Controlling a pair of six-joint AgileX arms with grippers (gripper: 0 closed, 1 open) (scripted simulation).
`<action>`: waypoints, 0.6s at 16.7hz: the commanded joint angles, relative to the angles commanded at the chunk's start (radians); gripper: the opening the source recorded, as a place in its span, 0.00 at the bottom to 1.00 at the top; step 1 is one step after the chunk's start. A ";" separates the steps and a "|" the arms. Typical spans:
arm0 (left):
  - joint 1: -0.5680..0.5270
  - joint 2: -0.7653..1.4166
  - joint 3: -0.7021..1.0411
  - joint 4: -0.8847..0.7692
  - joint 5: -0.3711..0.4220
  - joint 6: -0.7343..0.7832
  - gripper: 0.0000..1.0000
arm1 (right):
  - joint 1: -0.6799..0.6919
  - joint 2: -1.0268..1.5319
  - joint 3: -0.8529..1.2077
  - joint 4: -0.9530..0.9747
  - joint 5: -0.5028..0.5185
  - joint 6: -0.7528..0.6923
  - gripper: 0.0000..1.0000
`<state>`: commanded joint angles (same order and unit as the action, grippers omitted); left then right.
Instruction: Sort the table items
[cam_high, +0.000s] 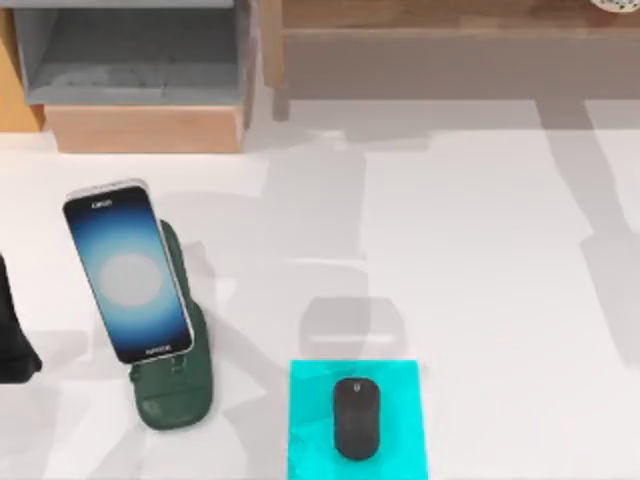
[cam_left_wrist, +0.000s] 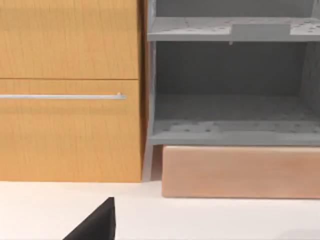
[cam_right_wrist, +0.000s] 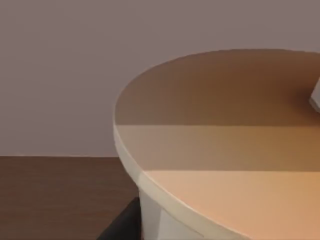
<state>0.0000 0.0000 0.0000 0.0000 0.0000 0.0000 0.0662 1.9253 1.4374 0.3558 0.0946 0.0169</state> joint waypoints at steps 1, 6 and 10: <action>0.000 0.000 0.000 0.000 0.000 0.000 1.00 | 0.000 0.000 0.000 0.000 0.000 0.000 0.23; 0.000 0.000 0.000 0.000 0.000 0.000 1.00 | 0.000 0.000 0.000 0.000 0.000 0.000 0.60; 0.000 0.000 0.000 0.000 0.000 0.000 1.00 | 0.000 0.000 0.000 0.000 0.000 0.000 0.90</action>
<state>0.0000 0.0000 0.0000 0.0000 0.0000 0.0000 0.0662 1.9253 1.4374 0.3558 0.0946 0.0169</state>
